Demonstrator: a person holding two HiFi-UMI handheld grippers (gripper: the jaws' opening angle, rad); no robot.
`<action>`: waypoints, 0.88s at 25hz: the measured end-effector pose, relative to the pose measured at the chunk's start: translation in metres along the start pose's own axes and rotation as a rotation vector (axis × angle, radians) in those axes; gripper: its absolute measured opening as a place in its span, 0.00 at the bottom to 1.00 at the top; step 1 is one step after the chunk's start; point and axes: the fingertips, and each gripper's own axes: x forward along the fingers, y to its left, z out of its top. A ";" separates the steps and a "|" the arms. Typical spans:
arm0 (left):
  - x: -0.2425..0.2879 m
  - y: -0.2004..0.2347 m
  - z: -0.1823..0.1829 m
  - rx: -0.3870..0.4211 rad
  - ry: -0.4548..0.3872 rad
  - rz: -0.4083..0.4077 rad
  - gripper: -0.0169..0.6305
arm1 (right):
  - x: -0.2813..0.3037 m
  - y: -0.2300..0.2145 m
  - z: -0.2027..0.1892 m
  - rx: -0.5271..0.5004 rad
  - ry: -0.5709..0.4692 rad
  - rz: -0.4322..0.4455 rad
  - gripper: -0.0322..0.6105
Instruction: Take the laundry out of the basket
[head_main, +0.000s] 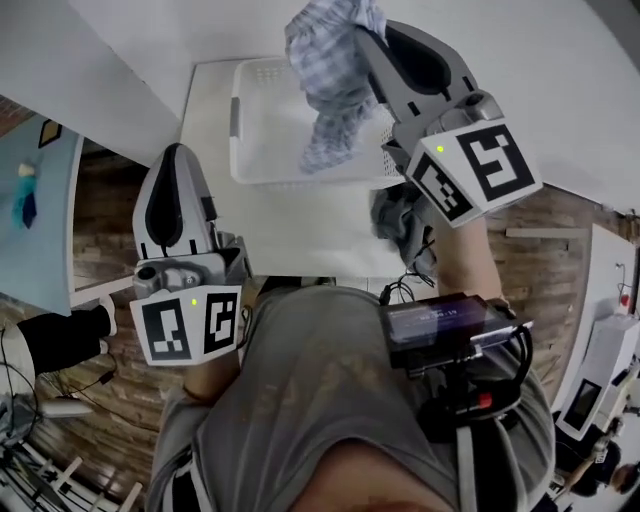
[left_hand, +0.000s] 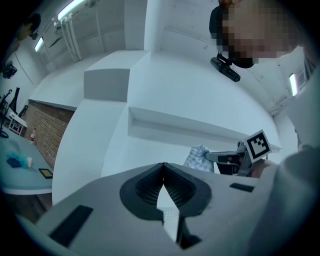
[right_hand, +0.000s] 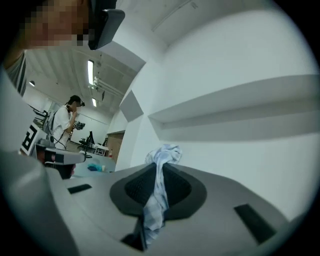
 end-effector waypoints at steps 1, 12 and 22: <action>-0.007 -0.008 0.004 0.001 -0.007 -0.010 0.04 | -0.012 0.000 0.015 -0.012 -0.023 -0.005 0.11; -0.035 -0.053 0.008 -0.007 -0.029 -0.088 0.04 | -0.107 0.002 0.108 -0.046 -0.200 -0.057 0.11; -0.047 -0.091 0.011 -0.021 -0.038 -0.160 0.04 | -0.173 0.002 0.137 -0.121 -0.220 -0.132 0.11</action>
